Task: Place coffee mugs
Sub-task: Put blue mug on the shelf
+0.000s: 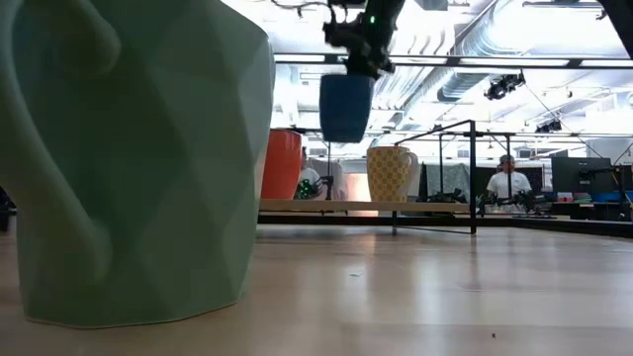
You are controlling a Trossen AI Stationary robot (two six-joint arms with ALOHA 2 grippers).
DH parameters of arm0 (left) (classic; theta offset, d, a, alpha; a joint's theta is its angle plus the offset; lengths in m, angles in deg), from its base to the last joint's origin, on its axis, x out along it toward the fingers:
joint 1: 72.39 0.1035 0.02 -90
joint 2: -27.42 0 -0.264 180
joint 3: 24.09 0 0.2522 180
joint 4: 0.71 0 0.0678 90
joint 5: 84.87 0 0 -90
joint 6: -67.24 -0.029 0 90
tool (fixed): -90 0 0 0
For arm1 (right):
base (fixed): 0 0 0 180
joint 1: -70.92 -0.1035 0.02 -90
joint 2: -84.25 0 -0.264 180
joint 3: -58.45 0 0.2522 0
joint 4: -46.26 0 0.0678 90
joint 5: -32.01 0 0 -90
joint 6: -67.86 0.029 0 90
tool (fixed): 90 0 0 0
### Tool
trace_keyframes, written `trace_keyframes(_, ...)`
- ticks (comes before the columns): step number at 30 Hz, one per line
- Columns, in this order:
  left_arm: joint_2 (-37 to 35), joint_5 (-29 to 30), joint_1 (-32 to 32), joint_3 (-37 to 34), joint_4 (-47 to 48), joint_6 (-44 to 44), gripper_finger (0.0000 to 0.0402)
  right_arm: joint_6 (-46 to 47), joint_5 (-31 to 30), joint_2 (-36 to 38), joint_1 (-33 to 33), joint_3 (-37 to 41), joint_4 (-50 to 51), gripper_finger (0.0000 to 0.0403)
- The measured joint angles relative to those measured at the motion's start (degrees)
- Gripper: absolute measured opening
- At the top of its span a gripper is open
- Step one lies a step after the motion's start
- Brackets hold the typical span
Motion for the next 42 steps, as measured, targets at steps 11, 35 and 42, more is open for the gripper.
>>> trace_keyframes(11,0.0,0.7,0.0,0.0,0.0,1.2,0.0133,-1.5,4.2,-0.2,3.6,13.9,-12.9,0.0000)
trace_keyframes(35,0.0,0.7,0.0,0.0,-0.5,1.6,0.0133,-2.0,3.5,-0.1,5.6,18.1,-19.2,0.0041)
trace_keyframes(42,0.0,0.7,0.0,0.0,-1.2,1.6,0.0133,-2.0,3.9,-0.1,7.0,18.1,-20.0,0.0057)
